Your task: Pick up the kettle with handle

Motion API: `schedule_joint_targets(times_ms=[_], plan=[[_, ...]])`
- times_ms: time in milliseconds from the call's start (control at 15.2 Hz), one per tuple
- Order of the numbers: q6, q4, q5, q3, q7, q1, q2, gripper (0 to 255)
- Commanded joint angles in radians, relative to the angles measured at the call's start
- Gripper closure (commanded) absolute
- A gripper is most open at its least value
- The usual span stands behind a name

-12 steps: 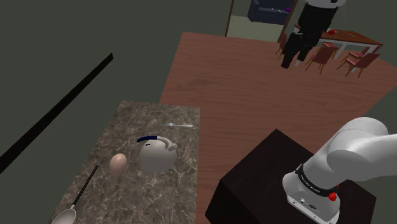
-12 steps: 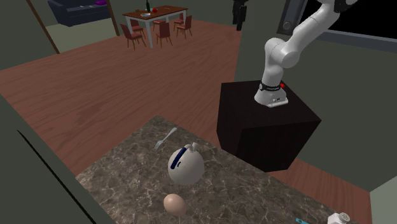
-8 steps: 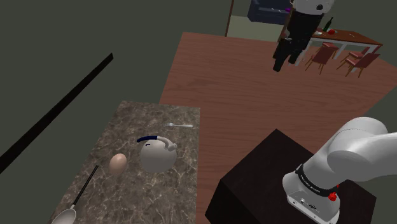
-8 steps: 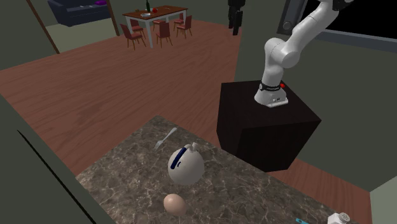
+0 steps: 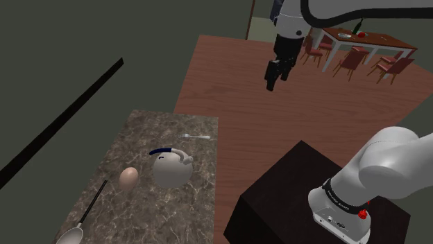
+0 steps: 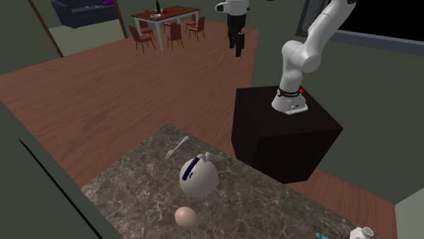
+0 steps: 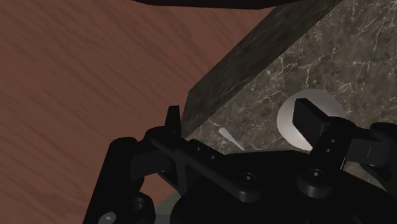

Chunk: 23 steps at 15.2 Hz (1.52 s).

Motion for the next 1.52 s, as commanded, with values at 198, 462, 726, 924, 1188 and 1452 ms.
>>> schedule_joint_targets(times_ms=[198, 462, 726, 924, 1188, 1452], plan=[[0.116, 0.020, -0.001, 0.032, -0.027, 0.028, 0.158, 0], [0.194, 0.057, -0.011, 0.060, -0.043, 0.048, 0.293, 0], [0.260, 0.110, -0.030, 0.088, -0.055, 0.068, 0.432, 0], [0.301, 0.159, -0.050, 0.107, -0.060, 0.085, 0.538, 0], [0.343, 0.236, -0.085, 0.129, -0.065, 0.111, 0.681, 0], [0.371, 0.327, -0.125, 0.146, -0.069, 0.143, 0.824, 0]])
